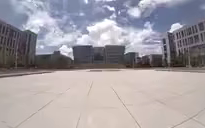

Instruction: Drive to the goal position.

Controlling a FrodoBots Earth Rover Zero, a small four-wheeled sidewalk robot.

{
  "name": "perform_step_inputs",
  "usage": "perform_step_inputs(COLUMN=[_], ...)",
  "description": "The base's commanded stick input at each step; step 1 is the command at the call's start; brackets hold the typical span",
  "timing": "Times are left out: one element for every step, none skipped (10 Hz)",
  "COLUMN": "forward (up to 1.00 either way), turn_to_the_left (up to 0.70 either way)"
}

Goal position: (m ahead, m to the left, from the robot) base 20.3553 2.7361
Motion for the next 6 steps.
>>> perform_step_inputs(forward=[0.70,0.70,0.70,0.70,0.70,0.70], turn_to_the_left=[0.00,0.00,0.00,0.00,0.00,0.00])
